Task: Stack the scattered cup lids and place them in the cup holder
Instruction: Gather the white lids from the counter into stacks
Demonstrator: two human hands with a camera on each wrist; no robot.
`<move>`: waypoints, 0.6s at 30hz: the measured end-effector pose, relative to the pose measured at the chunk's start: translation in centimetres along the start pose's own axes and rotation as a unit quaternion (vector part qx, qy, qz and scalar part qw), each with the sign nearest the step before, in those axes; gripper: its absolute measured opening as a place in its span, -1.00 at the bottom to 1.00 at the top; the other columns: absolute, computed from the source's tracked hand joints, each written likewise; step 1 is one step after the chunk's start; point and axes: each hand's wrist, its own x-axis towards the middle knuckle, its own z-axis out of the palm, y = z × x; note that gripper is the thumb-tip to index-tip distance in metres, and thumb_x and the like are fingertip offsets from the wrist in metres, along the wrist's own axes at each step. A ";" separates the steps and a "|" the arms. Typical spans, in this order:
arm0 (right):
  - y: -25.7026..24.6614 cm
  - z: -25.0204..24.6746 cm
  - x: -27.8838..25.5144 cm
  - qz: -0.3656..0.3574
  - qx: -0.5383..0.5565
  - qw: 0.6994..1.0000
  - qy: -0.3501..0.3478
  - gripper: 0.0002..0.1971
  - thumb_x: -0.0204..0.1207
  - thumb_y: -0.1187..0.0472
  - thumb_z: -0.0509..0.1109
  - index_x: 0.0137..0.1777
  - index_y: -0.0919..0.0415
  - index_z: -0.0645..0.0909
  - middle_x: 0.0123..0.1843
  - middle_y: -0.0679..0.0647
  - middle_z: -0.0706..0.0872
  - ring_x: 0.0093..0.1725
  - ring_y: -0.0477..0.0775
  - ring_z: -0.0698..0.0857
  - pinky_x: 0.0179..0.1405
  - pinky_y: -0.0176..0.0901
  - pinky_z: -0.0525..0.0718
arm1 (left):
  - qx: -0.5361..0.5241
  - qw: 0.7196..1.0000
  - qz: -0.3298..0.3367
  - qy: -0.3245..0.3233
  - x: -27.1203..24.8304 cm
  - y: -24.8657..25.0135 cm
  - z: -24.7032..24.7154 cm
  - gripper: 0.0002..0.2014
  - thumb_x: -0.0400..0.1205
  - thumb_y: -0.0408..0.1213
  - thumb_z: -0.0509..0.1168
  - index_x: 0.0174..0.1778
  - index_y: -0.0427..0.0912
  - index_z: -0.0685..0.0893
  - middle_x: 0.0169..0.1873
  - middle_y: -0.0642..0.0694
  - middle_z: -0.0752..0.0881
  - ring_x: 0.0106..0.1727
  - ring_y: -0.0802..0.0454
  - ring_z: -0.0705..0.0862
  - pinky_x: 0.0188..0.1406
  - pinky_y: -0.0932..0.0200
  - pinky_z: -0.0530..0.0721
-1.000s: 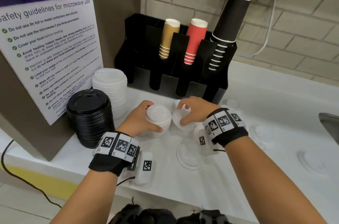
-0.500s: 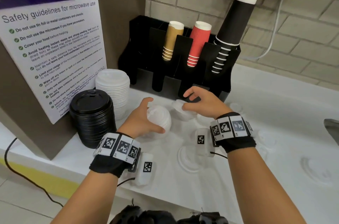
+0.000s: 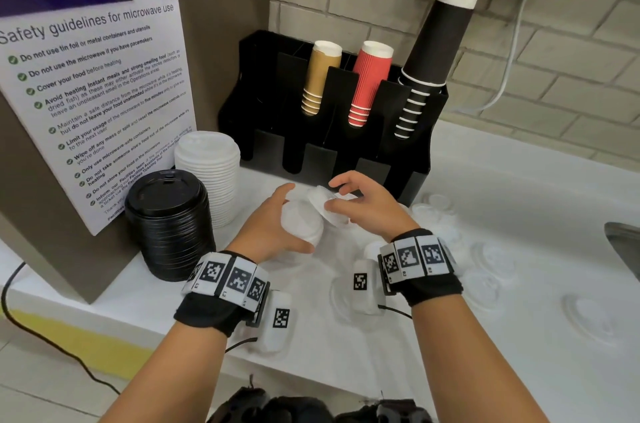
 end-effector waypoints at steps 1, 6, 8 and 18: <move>-0.2 0.2 -0.1 -0.015 -0.005 1.000 0.007 -0.67 0.40 0.12 0.55 0.16 -0.02 0.63 0.05 -0.11 0.56 -0.08 -0.13 0.64 -0.22 -0.46 0.56 | -0.006 1.000 -0.003 -0.003 -0.1 0.0 -0.1 0.20 0.22 -0.25 0.71 0.67 0.14 0.07 0.28 0.08 0.42 0.27 0.09 0.43 0.13 0.24 0.43; -1.2 1.4 -0.3 -0.078 -0.072 0.994 -0.029 -0.62 0.35 0.15 0.60 0.16 -0.01 0.63 0.16 0.01 0.54 0.11 -0.04 0.62 0.06 -0.33 0.56 | -0.026 1.000 -0.011 -0.013 -0.4 -0.4 -0.9 0.25 0.25 -0.38 0.68 0.68 0.10 -0.05 0.04 0.22 0.49 0.06 0.16 0.55 -0.20 0.46 0.45; -1.8 2.1 -0.2 -0.084 -0.114 0.989 -0.050 -0.59 0.33 0.13 0.62 0.19 0.00 0.64 0.20 0.04 0.52 0.15 0.01 0.60 0.13 -0.24 0.57 | -0.034 0.999 -0.013 -0.011 -0.6 -0.5 -1.0 0.24 0.26 -0.39 0.68 0.68 0.07 -0.06 0.03 0.21 0.50 0.02 0.22 0.56 -0.20 0.46 0.47; -2.9 3.6 0.3 -0.100 -0.240 0.960 -0.100 -0.56 0.35 0.15 0.59 0.26 0.05 0.68 0.24 0.07 0.48 0.22 0.02 0.51 0.18 -0.24 0.47 | -0.045 0.999 -0.008 -0.003 -0.5 -1.0 -0.8 0.16 0.27 -0.41 0.67 0.65 0.04 0.05 0.01 0.28 0.53 0.03 0.22 0.60 -0.09 0.26 0.61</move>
